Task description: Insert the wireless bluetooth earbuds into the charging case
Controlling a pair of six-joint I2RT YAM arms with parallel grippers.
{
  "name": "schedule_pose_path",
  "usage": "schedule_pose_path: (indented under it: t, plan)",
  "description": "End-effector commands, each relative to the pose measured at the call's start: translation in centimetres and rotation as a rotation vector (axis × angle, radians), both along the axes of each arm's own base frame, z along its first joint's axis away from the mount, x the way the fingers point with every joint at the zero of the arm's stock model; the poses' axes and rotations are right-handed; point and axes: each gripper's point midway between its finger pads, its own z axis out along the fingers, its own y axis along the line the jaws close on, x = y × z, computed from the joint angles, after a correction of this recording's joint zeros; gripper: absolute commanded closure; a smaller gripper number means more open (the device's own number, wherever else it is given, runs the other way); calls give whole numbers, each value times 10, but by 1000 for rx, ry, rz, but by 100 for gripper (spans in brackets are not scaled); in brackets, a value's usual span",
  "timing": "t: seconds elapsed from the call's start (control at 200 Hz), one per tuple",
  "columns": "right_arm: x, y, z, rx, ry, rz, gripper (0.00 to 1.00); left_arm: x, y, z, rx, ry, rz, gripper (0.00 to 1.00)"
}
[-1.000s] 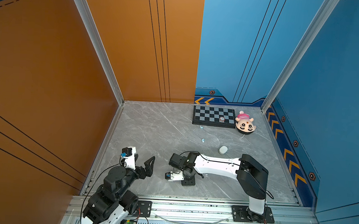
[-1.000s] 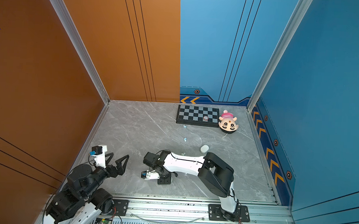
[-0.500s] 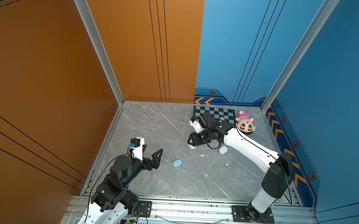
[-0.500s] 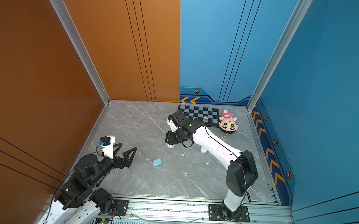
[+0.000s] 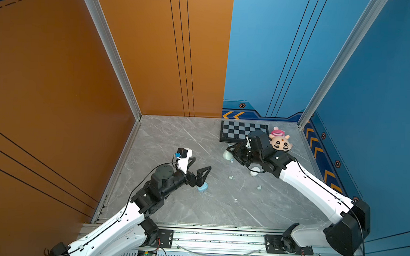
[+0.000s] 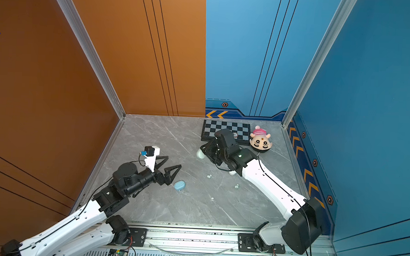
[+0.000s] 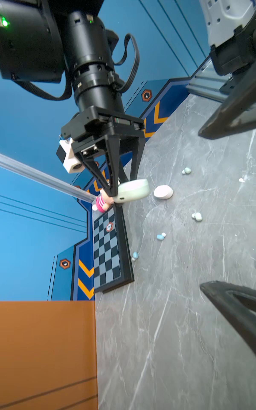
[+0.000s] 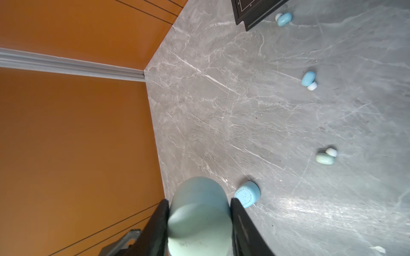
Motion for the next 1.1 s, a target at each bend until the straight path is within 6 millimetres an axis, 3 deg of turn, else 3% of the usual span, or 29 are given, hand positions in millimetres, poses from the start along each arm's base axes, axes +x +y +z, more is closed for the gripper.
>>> schedule_pose_path:
  t: [0.0, 0.245, 0.621, 0.886, 0.911, 1.096]
  plan:
    - [6, 1, 26, 127, -31, -101, 74, 2, -12, 37, -87, -93, -2, 1]
    - [-7, 17, 42, 175, -46, -53, 74, 14, -35, 44, -122, -126, -1, 2]
    - [-25, 36, 66, 247, -80, 7, 75, 42, -54, 50, -167, -151, 44, 0]
    - [-30, 42, 76, 286, -91, 34, 76, 51, -49, 49, -169, -163, 96, 13]
    - [-30, 42, 78, 292, -95, 34, 76, 51, -49, 49, -170, -164, 95, 18]
    - [-31, 45, 80, 311, -100, 42, 76, 51, -52, 50, -177, -158, 75, 33]
